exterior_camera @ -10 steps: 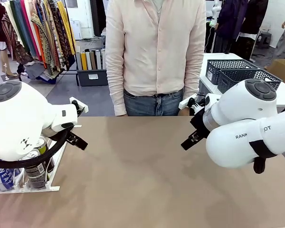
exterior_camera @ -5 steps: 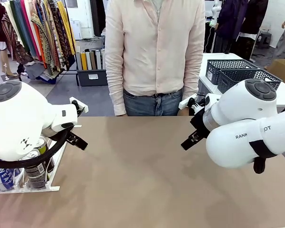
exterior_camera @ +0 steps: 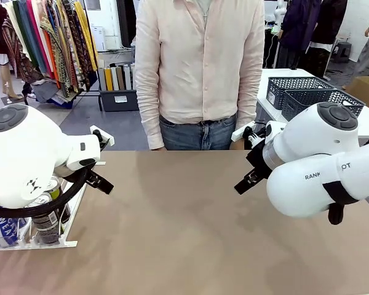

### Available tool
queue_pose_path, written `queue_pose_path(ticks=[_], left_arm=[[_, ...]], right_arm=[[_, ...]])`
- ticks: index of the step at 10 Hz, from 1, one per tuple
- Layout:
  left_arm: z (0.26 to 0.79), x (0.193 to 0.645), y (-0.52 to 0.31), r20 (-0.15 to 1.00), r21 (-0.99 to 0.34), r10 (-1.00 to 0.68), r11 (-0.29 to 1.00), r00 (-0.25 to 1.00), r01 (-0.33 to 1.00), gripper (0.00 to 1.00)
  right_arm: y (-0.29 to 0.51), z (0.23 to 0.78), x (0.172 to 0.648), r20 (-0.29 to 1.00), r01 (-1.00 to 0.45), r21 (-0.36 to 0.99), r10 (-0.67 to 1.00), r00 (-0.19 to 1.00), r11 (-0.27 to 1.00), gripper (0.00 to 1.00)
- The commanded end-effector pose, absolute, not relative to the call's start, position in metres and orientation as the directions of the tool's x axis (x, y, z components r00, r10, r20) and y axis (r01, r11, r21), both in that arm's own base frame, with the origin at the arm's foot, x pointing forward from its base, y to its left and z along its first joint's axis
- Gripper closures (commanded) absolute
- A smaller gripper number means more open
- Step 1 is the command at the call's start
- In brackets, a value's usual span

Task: Retrieve and store the cans from the dispenser.
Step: Pick up one can from the Automatic Can Dispenser and place it in the middle of the table.

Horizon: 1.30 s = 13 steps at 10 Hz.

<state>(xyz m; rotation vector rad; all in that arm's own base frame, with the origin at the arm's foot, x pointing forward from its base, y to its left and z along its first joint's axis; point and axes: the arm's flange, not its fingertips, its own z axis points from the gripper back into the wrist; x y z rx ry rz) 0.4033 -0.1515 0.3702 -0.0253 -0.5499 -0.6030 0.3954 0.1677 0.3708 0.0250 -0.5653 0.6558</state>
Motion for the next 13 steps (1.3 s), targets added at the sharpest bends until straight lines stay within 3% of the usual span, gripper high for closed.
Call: queue_pose_path(ticks=[1,2,3,4,5,7,9,11,13], left_arm=[[0.370,0.403,-0.151,0.498,0.134,-0.532,0.828,0.685,0.545,0.00],[0.379,0.400,-0.148,0.423,0.073,-0.534,0.826,0.732,0.560,0.00],[0.387,0.392,-0.146,0.271,-0.085,-0.589,0.773,0.761,0.629,0.00],[0.404,0.383,-0.147,0.222,-0.243,-0.580,0.746,0.784,0.621,0.00],[0.429,0.372,-0.142,0.220,-0.313,-0.529,0.758,0.820,0.573,0.00],[0.488,0.350,-0.112,0.305,-0.549,-0.539,0.574,0.785,0.607,0.00],[0.544,0.330,-0.043,0.440,-0.640,-0.406,0.483,0.801,0.597,0.00],[0.572,0.308,0.052,0.528,-0.680,-0.199,0.485,0.826,0.551,0.00],[0.560,0.281,0.142,0.523,-0.760,0.096,0.503,0.847,0.412,0.00]], right_arm=[[0.168,0.371,0.395,0.505,-0.583,-0.152,0.570,0.648,0.798,0.00],[0.168,0.376,0.393,0.435,-0.569,0.049,0.495,0.752,0.821,0.00],[0.162,0.385,0.386,0.360,-0.491,0.227,0.396,0.845,0.841,0.00],[0.155,0.404,0.376,0.306,-0.369,0.409,0.255,0.917,0.835,0.00],[0.146,0.426,0.359,0.269,-0.267,0.515,0.142,0.953,0.815,0.00],[0.107,0.475,0.321,0.312,-0.292,0.673,0.097,0.945,0.680,0.00],[0.049,0.518,0.276,0.395,-0.324,0.762,-0.006,0.919,0.561,0.00],[-0.032,0.534,0.229,0.462,-0.310,0.813,-0.223,0.858,0.492,0.00],[-0.093,0.525,0.198,0.443,-0.258,0.861,-0.396,0.805,0.439,0.00]])
